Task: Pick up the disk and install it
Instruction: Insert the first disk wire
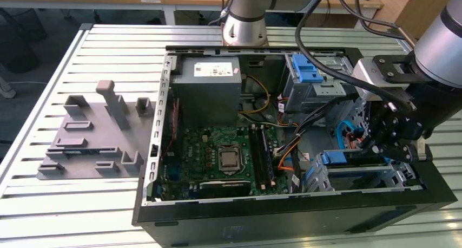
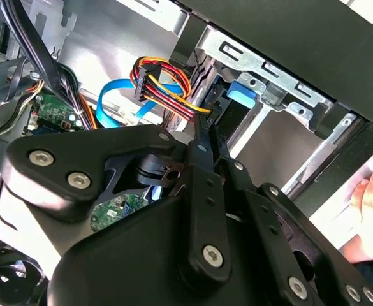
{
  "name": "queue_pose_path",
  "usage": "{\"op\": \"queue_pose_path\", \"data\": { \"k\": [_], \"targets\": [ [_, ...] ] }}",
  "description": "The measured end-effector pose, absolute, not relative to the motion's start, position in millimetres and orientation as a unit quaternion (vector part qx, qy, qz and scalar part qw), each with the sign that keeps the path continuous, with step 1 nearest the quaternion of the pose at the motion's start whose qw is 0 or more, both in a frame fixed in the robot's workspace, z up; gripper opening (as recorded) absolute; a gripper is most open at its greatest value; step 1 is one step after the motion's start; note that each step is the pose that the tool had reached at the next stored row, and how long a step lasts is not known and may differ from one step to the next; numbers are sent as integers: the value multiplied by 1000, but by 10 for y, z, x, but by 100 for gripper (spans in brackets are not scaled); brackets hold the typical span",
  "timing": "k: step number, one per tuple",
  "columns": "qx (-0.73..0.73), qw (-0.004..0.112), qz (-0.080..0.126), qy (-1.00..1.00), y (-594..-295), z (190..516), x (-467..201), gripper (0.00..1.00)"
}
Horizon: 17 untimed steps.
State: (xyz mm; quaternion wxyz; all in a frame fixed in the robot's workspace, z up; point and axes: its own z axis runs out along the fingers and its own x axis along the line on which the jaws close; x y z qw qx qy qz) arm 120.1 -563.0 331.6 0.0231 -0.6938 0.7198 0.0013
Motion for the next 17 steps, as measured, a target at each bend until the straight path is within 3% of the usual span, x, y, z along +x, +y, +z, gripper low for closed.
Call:
{"op": "queue_pose_path", "data": {
  "k": [10,12,13,17],
  "targets": [
    [-694,23,2,720,-5630,3300,1201,16],
    [-694,23,2,720,-5630,3300,1201,18],
    [-694,23,2,720,-5630,3302,1201,24],
    [-694,23,2,720,-5630,3329,1201,24]
  ]
}}
